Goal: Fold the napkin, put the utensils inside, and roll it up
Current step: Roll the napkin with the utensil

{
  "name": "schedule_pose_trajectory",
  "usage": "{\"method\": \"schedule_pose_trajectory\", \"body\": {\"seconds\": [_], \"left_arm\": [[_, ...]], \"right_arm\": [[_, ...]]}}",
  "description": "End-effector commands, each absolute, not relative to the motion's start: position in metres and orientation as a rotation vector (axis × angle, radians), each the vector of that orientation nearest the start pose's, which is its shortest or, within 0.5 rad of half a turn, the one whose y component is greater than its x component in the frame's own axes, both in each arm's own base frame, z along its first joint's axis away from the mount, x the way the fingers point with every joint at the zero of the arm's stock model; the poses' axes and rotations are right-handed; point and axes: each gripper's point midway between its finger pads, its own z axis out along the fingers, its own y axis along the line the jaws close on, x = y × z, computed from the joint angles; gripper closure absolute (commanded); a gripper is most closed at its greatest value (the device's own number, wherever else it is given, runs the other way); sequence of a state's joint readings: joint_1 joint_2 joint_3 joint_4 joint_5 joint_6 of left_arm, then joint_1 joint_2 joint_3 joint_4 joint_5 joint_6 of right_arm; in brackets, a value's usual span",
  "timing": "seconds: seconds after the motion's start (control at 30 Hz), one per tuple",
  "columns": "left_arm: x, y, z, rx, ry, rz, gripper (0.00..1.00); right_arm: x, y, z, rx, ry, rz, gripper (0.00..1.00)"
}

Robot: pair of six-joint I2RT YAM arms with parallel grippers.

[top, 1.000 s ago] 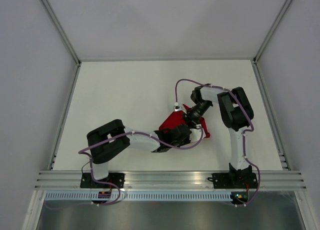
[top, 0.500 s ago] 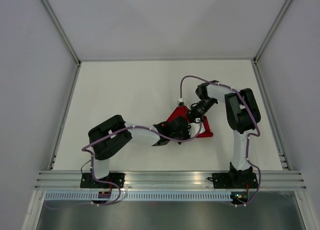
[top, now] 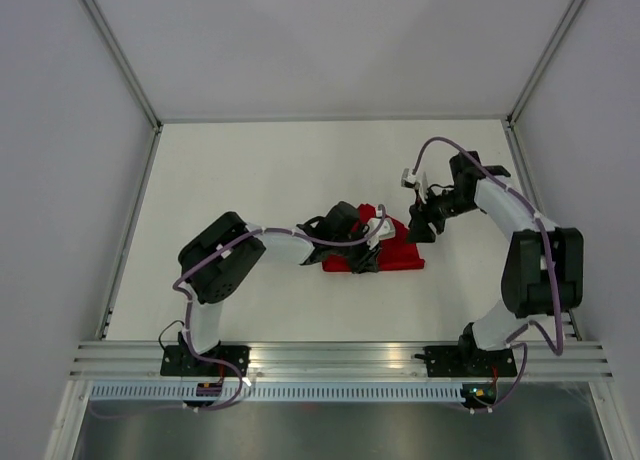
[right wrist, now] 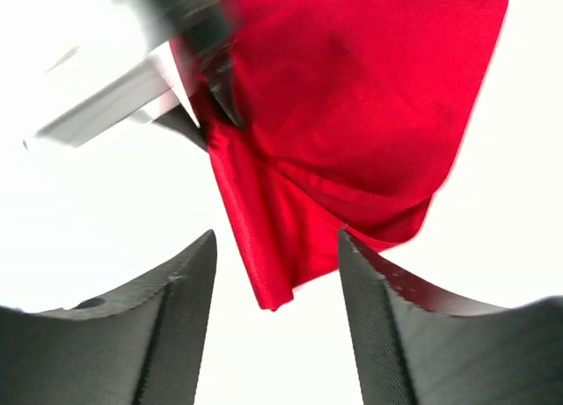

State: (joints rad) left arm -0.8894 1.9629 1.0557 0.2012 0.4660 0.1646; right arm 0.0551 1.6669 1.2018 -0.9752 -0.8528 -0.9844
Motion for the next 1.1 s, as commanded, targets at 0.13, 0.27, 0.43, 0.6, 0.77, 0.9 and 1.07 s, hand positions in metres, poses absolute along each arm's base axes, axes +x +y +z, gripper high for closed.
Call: {"method": "schedule_pose_trajectory", "body": {"seconds": [0.13, 0.27, 0.43, 0.6, 0.77, 0.9, 1.07], "left_arm": [[0.205, -0.37, -0.028, 1.319, 2.324, -1.278, 0.98], [0.202, -0.37, -0.03, 1.292, 2.394, -1.417, 0.98], [0.203, -0.368, -0.029, 1.24, 2.457, -1.527, 0.98], [0.207, -0.368, -0.028, 1.218, 2.487, -1.563, 0.98], [0.209, -0.369, -0.029, 1.207, 2.515, -1.562, 0.98], [0.212, -0.369, -0.029, 1.203, 2.525, -1.555, 0.98], [0.213, -0.369, -0.029, 1.205, 2.53, -1.546, 0.98]], "right_arm": [[0.291, 0.124, 0.101, -1.374, 1.855, 0.518, 0.32], [0.279, 0.138, 0.088, -1.448, 1.8, 0.372, 0.31], [0.263, 0.165, 0.054, -1.578, 1.741, 0.259, 0.29], [0.258, 0.182, 0.033, -1.638, 1.722, 0.217, 0.29], [0.252, 0.19, 0.023, -1.669, 1.722, 0.209, 0.32], [0.242, 0.196, 0.019, -1.694, 1.719, 0.227, 0.35], [0.23, 0.199, 0.011, -1.739, 1.741, 0.264, 0.55]]}}
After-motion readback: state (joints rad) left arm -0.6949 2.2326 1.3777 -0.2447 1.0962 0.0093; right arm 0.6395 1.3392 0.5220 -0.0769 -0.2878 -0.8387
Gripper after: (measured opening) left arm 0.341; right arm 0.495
